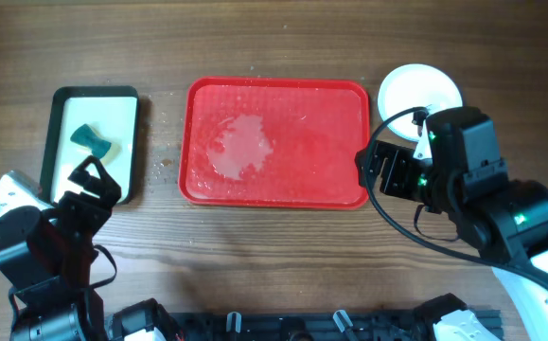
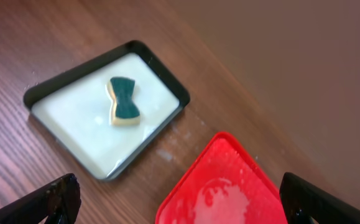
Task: Clean dirty plates on tray and stack at the side
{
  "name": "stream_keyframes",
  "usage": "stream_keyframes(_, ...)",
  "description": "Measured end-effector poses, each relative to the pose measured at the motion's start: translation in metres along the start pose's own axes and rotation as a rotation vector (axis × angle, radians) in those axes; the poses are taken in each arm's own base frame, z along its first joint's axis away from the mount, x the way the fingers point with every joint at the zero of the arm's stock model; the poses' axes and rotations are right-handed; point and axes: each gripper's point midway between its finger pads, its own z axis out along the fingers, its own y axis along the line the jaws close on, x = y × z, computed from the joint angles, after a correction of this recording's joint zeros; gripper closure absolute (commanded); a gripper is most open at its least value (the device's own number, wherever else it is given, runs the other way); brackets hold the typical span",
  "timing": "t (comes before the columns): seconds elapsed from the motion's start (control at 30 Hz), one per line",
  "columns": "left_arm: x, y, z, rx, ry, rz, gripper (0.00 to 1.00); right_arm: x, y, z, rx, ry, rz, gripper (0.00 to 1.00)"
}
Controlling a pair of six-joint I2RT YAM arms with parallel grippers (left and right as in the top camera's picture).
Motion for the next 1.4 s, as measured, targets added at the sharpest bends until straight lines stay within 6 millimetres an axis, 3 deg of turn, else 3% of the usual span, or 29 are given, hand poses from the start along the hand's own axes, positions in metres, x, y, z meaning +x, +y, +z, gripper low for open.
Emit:
stream_keyframes(0.2,0.012,0.008,0.0,-0.034,0.05,-0.003,0.0,0.0,-0.001,0.007,0.013,0.02,-0.007,0.0)
stream_keyframes(0.37,0.013,0.009,0.0,-0.037,0.053,-0.003,0.0,-0.03,0.012,-0.012,-0.103,-0.214,-0.143,0.0)
stream_keyframes(0.43,0.013,0.009,0.0,-0.037,0.054,-0.003,0.0,-0.03,-0.001,-0.017,-0.134,-0.345,-0.149,0.0)
stream_keyframes(0.63,0.014,0.009,0.0,-0.038,0.055,-0.003,0.0,0.007,-0.048,0.021,-0.261,-0.66,-0.175,0.0)
stream_keyframes(0.73,0.014,0.01,0.001,-0.038,0.056,-0.004,0.0,0.016,-0.055,0.026,-0.3,-0.754,-0.192,0.0)
stream_keyframes(0.93,0.014,0.01,0.001,-0.039,0.056,-0.004,0.0,0.003,-0.075,0.013,-0.284,-0.974,-0.186,0.0)
stream_keyframes(1.03,0.014,0.009,0.001,-0.038,0.056,-0.003,0.0,0.007,-0.081,0.02,-0.287,-1.012,-0.191,0.0)
stream_keyframes(1.13,0.014,0.01,0.001,-0.038,0.056,-0.004,0.0,0.007,-0.085,0.014,-0.274,-1.041,-0.184,0.0)
stream_keyframes(1.23,0.014,0.01,0.001,-0.039,0.056,-0.003,0.0,0.013,-0.109,0.034,-0.159,-0.97,-0.141,0.0)
stream_keyframes(1.4,0.014,0.01,0.001,-0.038,0.056,-0.004,0.0,0.011,-0.116,0.035,-0.021,-0.988,-0.318,0.0)
